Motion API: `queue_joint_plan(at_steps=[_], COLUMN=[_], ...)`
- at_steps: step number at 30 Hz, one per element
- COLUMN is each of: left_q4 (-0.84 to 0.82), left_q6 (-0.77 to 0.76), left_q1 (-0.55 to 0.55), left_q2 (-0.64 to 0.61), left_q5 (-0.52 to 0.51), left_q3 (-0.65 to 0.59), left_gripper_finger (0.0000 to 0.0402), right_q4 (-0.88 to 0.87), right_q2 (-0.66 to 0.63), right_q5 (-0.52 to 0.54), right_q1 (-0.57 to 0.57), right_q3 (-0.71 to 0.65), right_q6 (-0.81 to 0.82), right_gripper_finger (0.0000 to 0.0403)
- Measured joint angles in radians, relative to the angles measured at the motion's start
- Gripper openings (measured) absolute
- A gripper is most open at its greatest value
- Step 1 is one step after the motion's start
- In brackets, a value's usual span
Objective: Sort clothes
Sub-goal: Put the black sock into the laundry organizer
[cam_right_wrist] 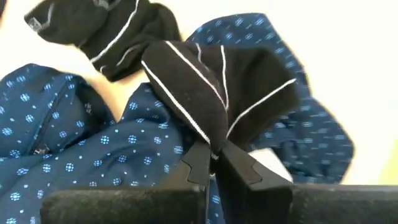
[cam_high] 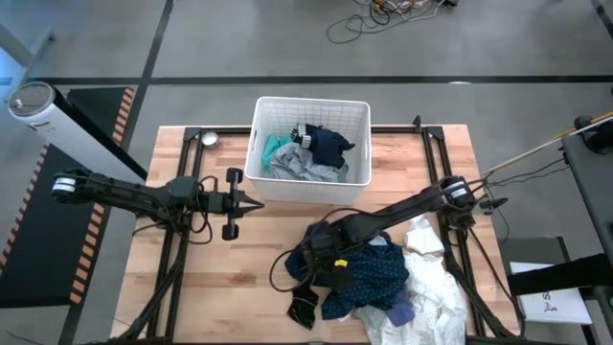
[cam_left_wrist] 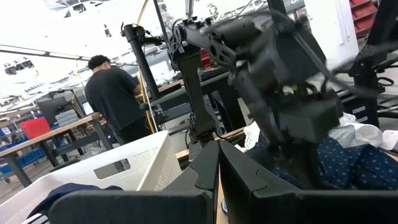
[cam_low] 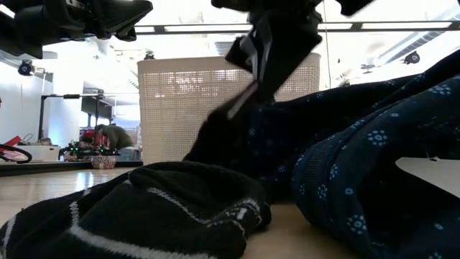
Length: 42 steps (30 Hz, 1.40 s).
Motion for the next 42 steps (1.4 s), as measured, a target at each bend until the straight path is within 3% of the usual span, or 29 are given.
queue_joint_plan(at_steps=[10,17,20,27,33,38,42], left_q4=[0.005,0.005,0.005,0.003,-0.001,-0.001,-0.001], left_q6=[0.001,0.001,0.001,0.001,0.0,0.0,0.0], left_q1=[0.0,0.0,0.0,0.0,0.0,0.0,0.0], left_q2=[0.0,0.0,0.0,0.0,0.0,0.0,0.0], left_q5=[-0.01,-0.017,-0.018,-0.018,-0.018,-0.018,-0.018], left_q3=[0.0,0.0,0.0,0.0,0.0,0.0,0.0], left_gripper_finger=[0.0,0.0,0.0,0.0,0.0,0.0,0.0], right_q4=[-0.095,-0.179,-0.18,-0.21,-0.287,-0.285,-0.27], right_q2=[-0.107,-0.114,-0.114,-0.114,-0.114,-0.108,-0.107], right_q5=[0.215,0.502,0.569,0.57,0.554,0.383,0.345], right_q1=[0.0,-0.017,-0.04,-0.145,-0.298,-0.426,-0.5], right_q3=[0.143,0.363,0.448,0.574,0.569,0.513,0.434], right_q6=[-0.034,-0.142,-0.176,-0.247,-0.236,-0.183,-0.182], right_gripper_finger=[0.0001,0.0,0.0,0.0,0.0,0.0,0.0])
